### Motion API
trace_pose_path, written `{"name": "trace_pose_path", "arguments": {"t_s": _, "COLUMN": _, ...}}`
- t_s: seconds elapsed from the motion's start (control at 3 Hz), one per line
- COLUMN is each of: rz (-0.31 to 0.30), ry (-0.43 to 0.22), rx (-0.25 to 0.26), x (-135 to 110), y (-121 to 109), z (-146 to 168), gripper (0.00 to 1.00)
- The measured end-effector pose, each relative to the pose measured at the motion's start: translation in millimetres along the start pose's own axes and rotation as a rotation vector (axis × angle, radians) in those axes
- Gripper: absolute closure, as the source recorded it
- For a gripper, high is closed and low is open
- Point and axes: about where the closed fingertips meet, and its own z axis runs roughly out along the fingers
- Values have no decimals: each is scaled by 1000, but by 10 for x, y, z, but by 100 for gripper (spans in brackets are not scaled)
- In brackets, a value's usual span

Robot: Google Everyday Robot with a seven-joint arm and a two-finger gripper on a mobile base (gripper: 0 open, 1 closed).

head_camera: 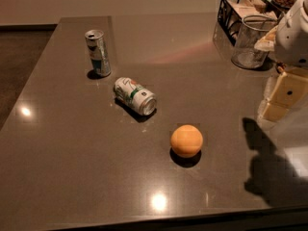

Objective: Pick orange

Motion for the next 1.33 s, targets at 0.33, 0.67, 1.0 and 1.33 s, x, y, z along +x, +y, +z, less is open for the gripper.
{"name": "trace_pose_path", "arguments": {"t_s": 0.33, "rz": 0, "ry": 0, "rx": 0, "x": 0, "y": 0, "z": 0, "gripper": 0}}
{"name": "trace_pose_path", "arguments": {"t_s": 0.67, "rz": -6, "ry": -26, "rx": -7, "x": -64, "y": -3, "z": 8, "gripper": 0}}
{"name": "trace_pose_path", "arguments": {"t_s": 1.0, "rz": -57, "ry": -88, "rx": -27, "x": -277, "y": 135, "z": 136, "gripper": 0}}
{"name": "trace_pose_path", "arguments": {"t_s": 1.33, "rz": -131, "ry": -148, "rx": -72, "x": -507, "y": 359, "z": 351, "gripper": 0}}
